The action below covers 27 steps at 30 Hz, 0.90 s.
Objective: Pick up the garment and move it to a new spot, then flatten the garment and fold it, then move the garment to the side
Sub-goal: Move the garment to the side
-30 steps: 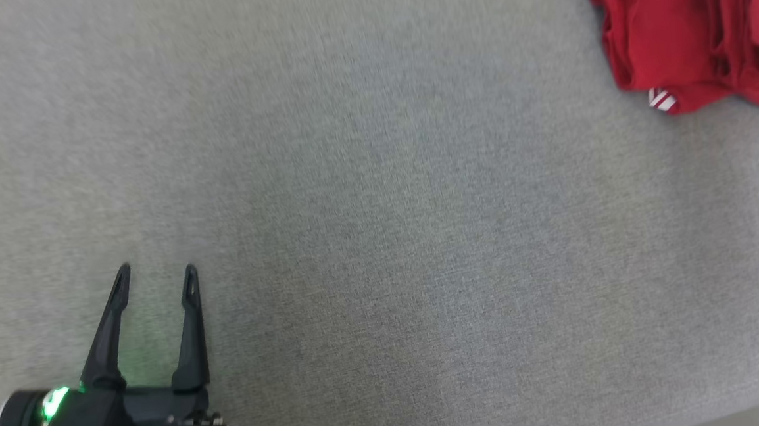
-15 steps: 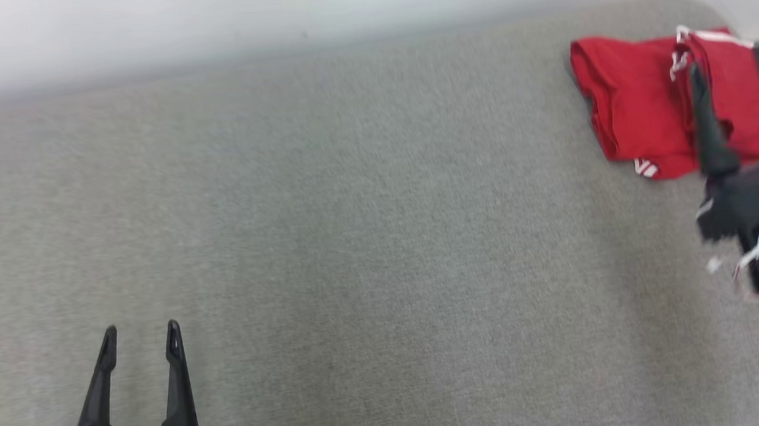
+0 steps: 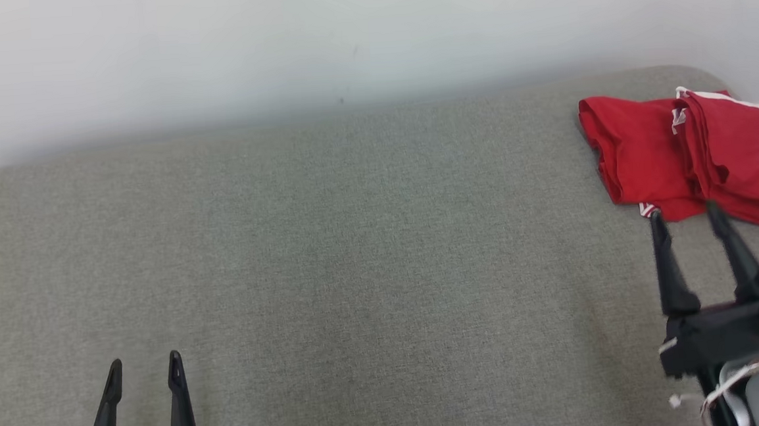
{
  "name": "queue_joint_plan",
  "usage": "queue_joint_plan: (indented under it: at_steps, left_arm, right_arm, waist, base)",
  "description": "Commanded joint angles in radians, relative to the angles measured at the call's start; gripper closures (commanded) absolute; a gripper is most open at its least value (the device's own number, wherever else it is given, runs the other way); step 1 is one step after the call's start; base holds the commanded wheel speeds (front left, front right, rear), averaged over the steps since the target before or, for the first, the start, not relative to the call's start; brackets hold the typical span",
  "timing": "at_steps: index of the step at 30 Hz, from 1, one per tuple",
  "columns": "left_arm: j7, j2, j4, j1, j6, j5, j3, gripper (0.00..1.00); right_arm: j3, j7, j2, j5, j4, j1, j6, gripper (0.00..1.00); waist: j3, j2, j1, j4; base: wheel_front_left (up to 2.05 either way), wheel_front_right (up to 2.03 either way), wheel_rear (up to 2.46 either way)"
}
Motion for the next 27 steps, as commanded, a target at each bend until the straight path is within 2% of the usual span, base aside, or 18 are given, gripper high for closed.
queue_joint_plan:
  at_steps: [1,14,27]
  left_arm:
    - [-0.003,-0.003,0.004,0.013,0.0,0.004,0.004,0.0]
    - [-0.003,-0.013,0.07,0.01,-0.016,0.013,0.043,0.0]
    - [-0.003,-0.018,0.109,0.025,-0.022,0.02,0.054,0.0]
  right_arm:
    - [-0.001,0.002,0.009,0.004,-0.006,0.021,-0.003,0.0]
    - [-0.02,0.0,0.114,0.0,-0.062,0.221,-0.003,0.0]
    - [-0.02,-0.001,0.157,-0.007,-0.059,0.289,-0.003,0.0]
  waist:
    - [-0.014,0.0001,0.0001,0.007]
    - [-0.06,0.0001,0.0001,0.044]
    - [-0.088,0.0001,0.0001,0.067]
  base:
    - [0.0,0.0,0.0]
    - [0.0,0.0,0.0]
    - [0.0,0.0,0.0]
